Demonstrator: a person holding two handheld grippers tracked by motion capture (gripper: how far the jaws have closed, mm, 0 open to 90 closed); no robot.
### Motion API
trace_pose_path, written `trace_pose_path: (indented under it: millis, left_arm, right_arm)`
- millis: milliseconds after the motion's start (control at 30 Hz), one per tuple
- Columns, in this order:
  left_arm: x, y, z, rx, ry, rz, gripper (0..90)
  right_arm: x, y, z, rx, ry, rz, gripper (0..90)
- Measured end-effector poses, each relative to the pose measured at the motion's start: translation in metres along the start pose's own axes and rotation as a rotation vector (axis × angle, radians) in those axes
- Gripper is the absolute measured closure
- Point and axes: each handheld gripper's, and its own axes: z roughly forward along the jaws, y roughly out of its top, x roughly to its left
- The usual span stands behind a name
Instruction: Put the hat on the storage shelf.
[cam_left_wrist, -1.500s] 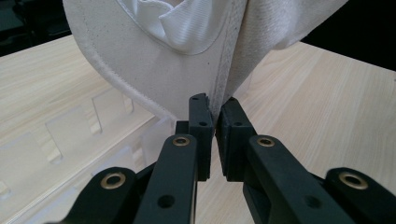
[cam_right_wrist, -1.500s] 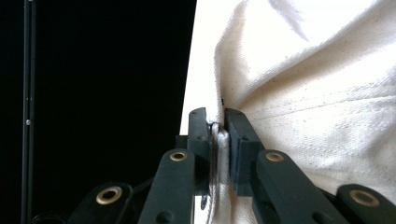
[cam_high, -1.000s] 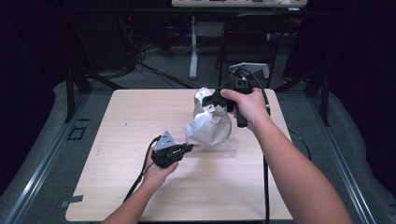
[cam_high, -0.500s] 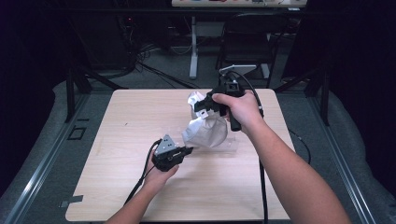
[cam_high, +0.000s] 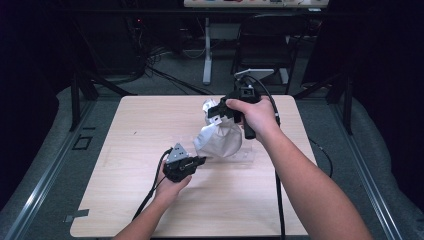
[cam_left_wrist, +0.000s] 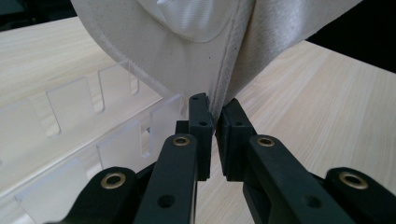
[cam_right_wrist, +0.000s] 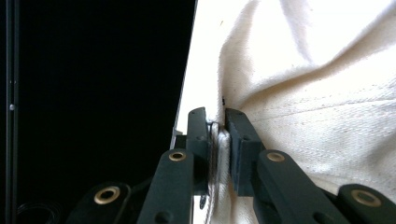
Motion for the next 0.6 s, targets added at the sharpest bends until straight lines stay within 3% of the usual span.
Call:
trace_pose_path:
  millis: [100,133,233,433,600]
  left_arm:
    - [0.000,-0.001,0.001,0.030,0.025,-0.025,85.3]
    - [0.003,-0.008,0.004,0.034,0.018,-0.069,85.4]
    - [0.001,-0.009,0.004,0.030,0.034,-0.055,85.2]
    - [-0.003,-0.009,0.004,0.033,0.055,-0.049,83.1]
    - [-0.005,-0.010,-0.001,0.030,0.046,-0.054,67.8]
  right_arm:
    - [-0.004,0.002,0.002,-0.015,0.007,0.002,77.1]
    - [-0.005,0.002,0.000,-0.029,0.007,0.003,74.3]
    - [-0.006,0.003,-0.004,-0.055,-0.007,0.004,72.6]
    - [-0.011,0.003,-0.011,-0.051,-0.002,0.003,71.6]
    - [-0.014,0.001,-0.013,-0.065,-0.003,-0.001,70.7]
